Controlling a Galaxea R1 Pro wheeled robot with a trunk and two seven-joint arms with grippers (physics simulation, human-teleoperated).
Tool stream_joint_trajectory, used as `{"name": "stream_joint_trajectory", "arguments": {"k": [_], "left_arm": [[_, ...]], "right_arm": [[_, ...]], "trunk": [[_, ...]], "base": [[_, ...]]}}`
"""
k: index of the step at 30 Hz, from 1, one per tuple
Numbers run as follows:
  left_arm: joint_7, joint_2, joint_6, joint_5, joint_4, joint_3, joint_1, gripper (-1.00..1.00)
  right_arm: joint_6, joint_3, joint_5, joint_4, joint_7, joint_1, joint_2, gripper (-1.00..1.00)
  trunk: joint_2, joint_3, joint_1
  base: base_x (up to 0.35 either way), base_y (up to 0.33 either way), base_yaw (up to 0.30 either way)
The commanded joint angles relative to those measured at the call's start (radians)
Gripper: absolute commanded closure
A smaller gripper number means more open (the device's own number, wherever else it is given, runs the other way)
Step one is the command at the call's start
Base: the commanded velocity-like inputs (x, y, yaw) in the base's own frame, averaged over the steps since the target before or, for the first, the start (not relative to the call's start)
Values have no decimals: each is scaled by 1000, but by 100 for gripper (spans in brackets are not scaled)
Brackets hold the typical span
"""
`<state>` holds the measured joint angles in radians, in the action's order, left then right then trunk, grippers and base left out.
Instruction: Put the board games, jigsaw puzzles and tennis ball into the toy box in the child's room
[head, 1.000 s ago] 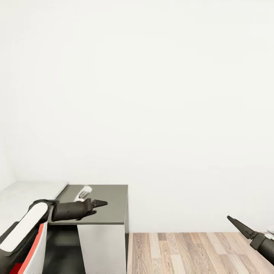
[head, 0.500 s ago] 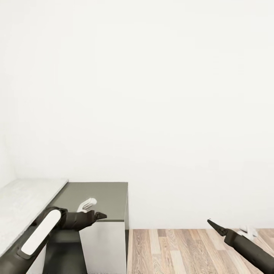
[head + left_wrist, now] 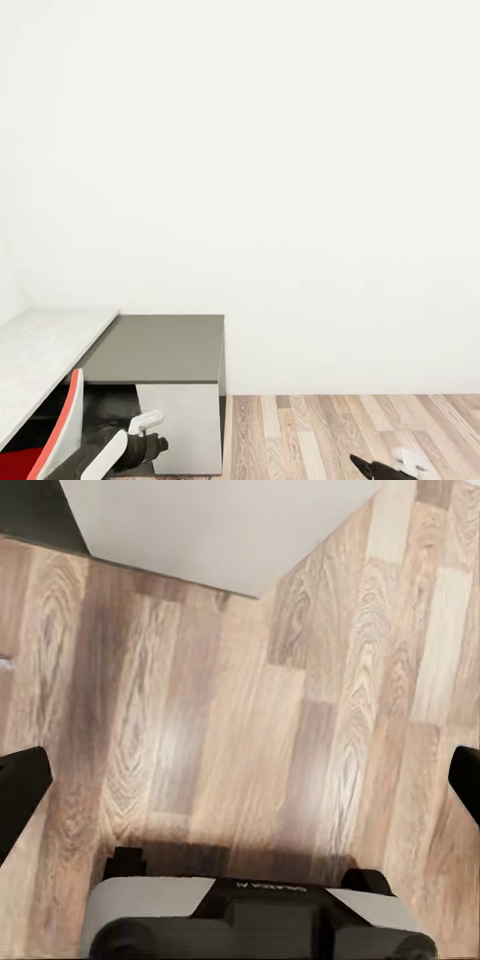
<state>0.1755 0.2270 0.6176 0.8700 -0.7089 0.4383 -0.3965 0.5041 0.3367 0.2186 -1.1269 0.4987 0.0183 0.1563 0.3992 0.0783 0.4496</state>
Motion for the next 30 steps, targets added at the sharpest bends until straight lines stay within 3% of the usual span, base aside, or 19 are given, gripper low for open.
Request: {"name": "stream_joint_trajectory", "arguments": {"k": [1, 3, 7, 10, 14, 20, 24, 30], "left_arm": [[8, -4, -31, 6, 37, 22, -1, -100], [8, -13, -91, -2, 105, 52, -1, -100], [7, -55, -274, -15, 304, 149, 0, -100], [7, -91, -418, -17, 453, 224, 5, -100], [7, -123, -554, -18, 578, 271, 16, -100], [7, -133, -641, -22, 633, 287, 76, -100], [7, -130, -712, -28, 644, 293, 151, -100], [8, -126, -798, -53, 648, 296, 260, -100]], "right_arm": [[-15, 0, -7, 37, -1, 0, -3, -100], [-66, -3, -38, 114, -3, 0, -10, -100], [-254, -10, -135, 362, -33, -1, -27, -100], [-392, -13, -191, 523, -120, -2, -33, -100], [-504, -22, -217, 672, -229, -2, -41, -100], [-600, -87, -231, 802, -297, -2, -56, -100], [-670, -145, -234, 889, -348, -1, -61, -100], [-705, -172, -236, 982, -423, -1, -62, -100]], "trunk": [[1, -2, 0], [1, -5, 0], [1, -11, 0], [1, -16, 0], [1, -23, 0], [1, -33, 0], [1, -39, 0], [1, -49, 0]], "base": [[0, 0, 0], [0, 0, 0], [0, 0, 0], [0, 0, 0], [0, 0, 0], [0, 0, 0], [0, 0, 0], [0, 0, 0]]}}
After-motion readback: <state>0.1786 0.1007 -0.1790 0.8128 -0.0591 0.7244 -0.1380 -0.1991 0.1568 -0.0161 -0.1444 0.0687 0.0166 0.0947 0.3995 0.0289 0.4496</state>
